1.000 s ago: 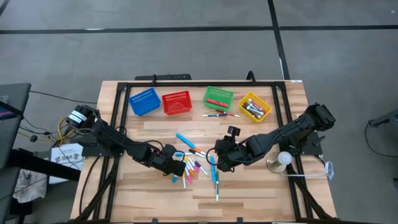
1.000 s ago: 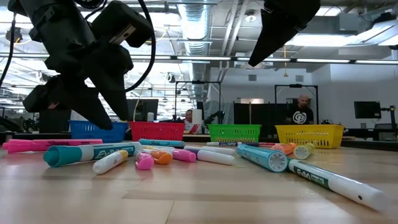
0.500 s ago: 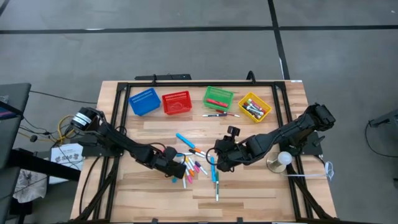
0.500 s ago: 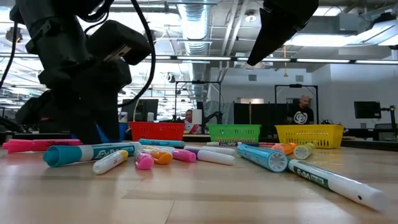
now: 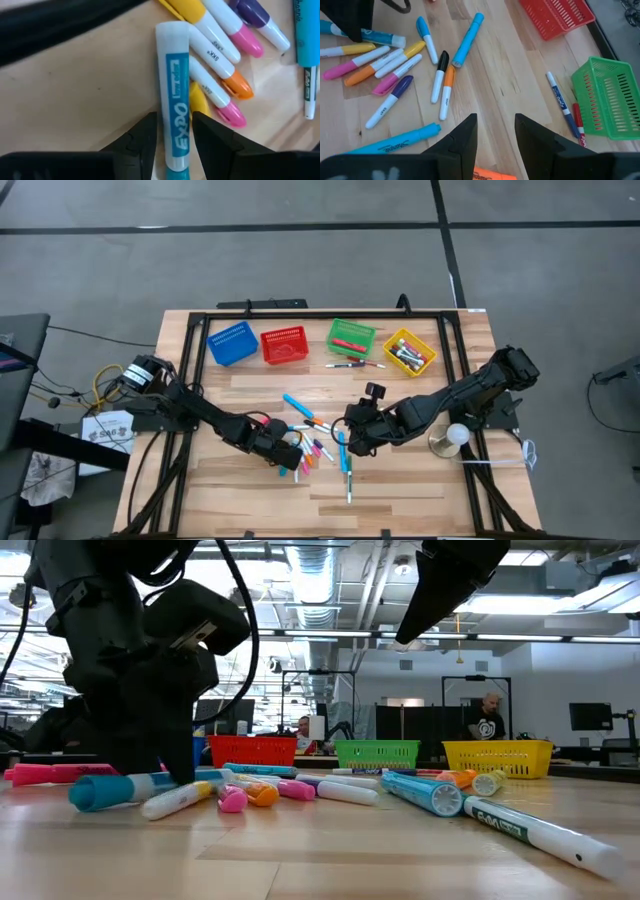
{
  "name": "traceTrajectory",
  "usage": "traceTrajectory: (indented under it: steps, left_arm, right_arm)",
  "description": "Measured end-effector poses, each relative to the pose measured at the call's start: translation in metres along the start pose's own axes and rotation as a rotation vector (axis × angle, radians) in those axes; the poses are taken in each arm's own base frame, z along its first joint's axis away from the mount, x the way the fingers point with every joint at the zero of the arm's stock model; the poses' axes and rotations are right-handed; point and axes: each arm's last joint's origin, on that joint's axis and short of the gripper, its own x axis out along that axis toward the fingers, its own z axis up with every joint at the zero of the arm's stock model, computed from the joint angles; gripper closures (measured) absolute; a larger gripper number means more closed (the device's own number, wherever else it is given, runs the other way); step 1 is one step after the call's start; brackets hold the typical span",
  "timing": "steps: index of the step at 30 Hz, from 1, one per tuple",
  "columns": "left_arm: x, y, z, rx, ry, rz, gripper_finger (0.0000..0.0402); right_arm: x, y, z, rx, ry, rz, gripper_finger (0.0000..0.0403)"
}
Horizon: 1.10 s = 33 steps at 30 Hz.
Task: Pick & Place Markers
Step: Put the large light blue marker pen into the yellow bin
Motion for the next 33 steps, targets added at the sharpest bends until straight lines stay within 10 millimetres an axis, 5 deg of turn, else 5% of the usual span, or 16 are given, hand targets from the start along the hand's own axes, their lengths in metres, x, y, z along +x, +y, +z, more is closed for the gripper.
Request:
traceTrajectory:
  steps: [10,20,33]
  left_arm:
    - [0.002,0.001,0.003,-0.014,0.007,0.005,0.0277]
    - [0.001,0.002,0.003,-0.014,0.012,0.010,0.0333]
    - [-0.007,0.000,0.005,-0.014,0.001,-0.020,0.0324]
  right_arm:
    - [0.000,0.000,0.000,0.000,0.000,0.000,0.0280]
    - [0.000,0.000,0.000,0.000,0.000,0.000,0.0280]
    - [0.000,0.000,0.000,-0.002,0.001,-0.001,0.0280]
